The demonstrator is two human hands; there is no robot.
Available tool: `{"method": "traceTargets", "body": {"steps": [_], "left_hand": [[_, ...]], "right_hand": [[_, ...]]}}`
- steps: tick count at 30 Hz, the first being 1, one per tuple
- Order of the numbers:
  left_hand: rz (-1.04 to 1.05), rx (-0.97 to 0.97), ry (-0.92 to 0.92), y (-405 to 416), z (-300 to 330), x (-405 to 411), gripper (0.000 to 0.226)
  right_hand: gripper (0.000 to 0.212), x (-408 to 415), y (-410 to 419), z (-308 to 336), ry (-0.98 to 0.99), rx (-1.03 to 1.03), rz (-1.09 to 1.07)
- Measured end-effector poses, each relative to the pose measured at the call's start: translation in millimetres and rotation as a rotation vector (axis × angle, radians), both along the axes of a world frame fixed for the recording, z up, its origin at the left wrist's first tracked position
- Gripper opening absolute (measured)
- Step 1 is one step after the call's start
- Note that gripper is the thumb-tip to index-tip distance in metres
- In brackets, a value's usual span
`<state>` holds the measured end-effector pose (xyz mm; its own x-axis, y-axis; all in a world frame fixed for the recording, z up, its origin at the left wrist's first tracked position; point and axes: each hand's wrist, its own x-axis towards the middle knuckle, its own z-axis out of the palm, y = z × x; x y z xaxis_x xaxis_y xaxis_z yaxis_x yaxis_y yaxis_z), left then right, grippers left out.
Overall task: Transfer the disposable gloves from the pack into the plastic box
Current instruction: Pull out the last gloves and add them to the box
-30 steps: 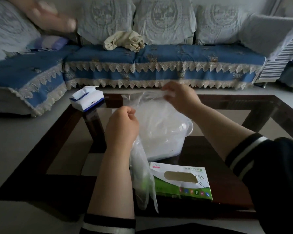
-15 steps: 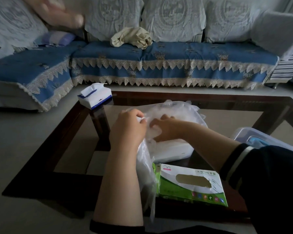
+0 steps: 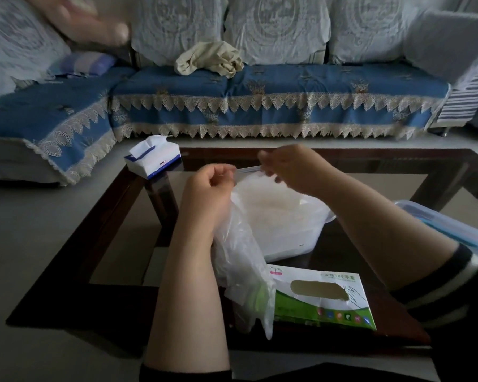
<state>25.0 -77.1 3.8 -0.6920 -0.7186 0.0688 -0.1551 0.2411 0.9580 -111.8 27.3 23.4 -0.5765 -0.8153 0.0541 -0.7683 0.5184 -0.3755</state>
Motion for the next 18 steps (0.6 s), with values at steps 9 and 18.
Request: {"method": "traceTargets", "body": {"steps": [9,18], "left_hand": [[-0.171,0.125,0.596,2,17,8,0.011],[-0.061,0.048,0.486,-1,6,0,0.035]], "right_hand": [[0.045,43,27,-5,-1.246,-0.194,0.298],[0.007,41,32,21,-0.664,-0.417,0.071]]}}
